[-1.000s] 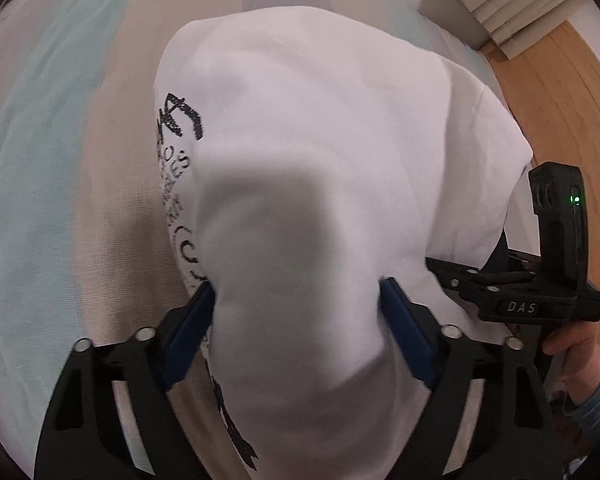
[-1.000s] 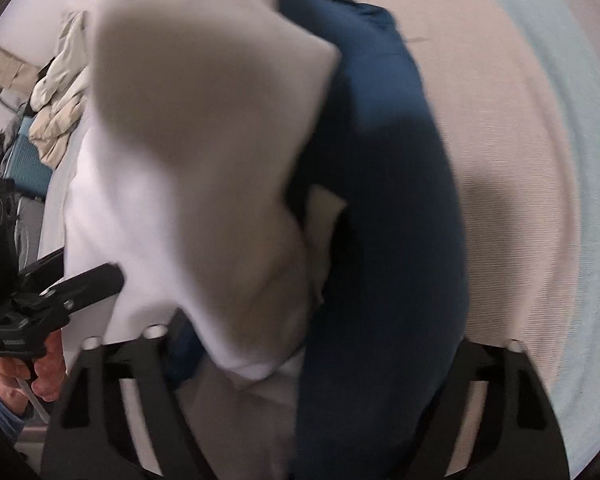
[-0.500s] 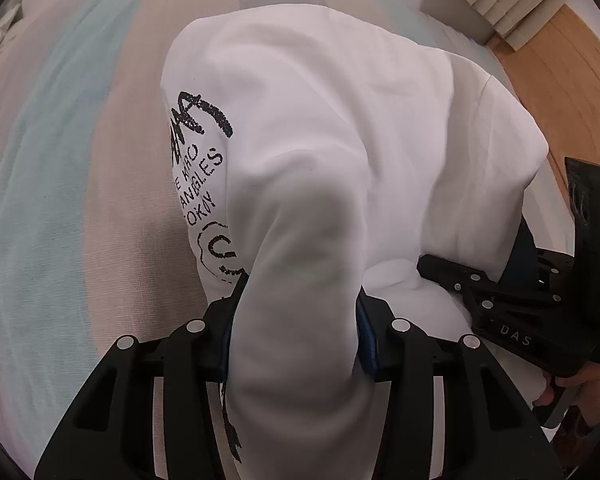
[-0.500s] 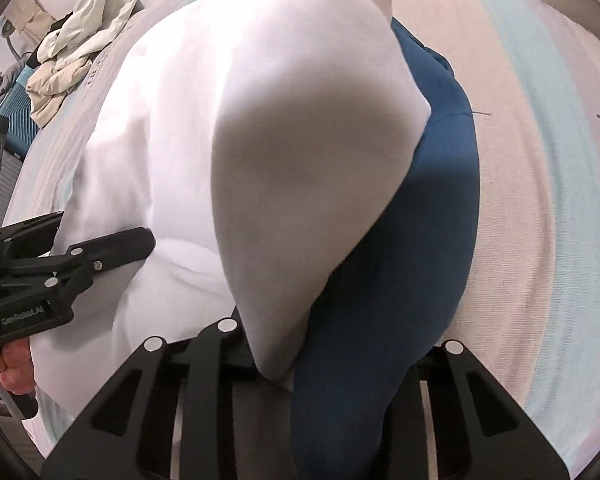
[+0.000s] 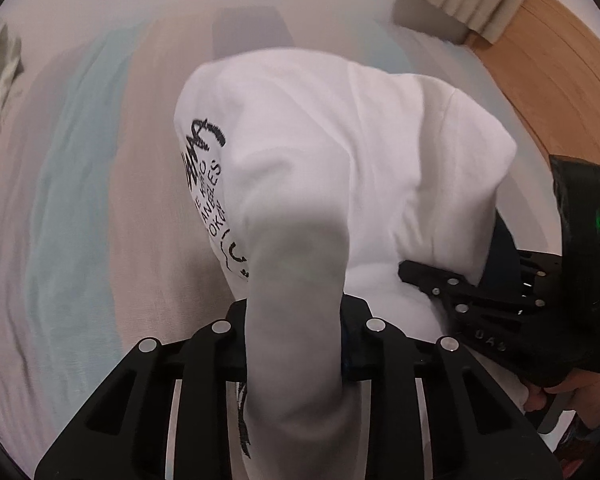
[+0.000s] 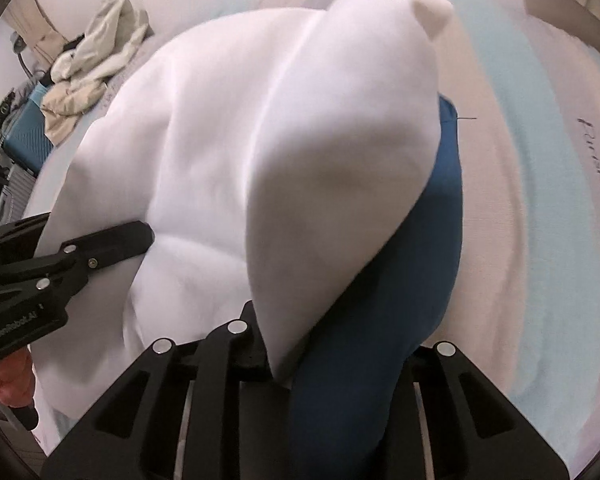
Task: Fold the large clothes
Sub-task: 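Lift the white-and-blue bundle with both tools and carry it toward the headboard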
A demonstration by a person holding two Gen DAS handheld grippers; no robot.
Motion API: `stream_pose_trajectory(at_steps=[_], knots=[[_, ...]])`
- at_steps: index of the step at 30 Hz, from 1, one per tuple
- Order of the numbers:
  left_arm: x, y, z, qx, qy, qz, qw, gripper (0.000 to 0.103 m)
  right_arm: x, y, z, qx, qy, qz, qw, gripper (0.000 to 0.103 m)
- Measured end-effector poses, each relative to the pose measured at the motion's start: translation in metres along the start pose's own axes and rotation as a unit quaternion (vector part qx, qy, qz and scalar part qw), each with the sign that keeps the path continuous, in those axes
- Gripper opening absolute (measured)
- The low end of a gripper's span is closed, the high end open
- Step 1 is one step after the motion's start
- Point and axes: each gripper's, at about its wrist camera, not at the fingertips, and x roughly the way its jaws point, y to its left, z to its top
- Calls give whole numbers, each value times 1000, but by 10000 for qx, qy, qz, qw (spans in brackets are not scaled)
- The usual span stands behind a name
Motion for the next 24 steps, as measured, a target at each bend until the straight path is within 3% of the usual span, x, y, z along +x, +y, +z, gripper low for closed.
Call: stream_pose_trajectory(at_steps=[7, 15, 24], knots=[[-46, -61, 6, 494, -194, 93, 9985, 26, -71, -19, -17, 210, -468, -77, 9987, 19], [-79, -157, 3, 1055, -345, -291, 9934, 26, -157, -74, -58, 570, -775, -557, 9938, 19], [-74, -287, -33, 1778, -230, -1023, 9785, 27, -243, -162, -155, 1409, -777, -1417, 9767, 19]])
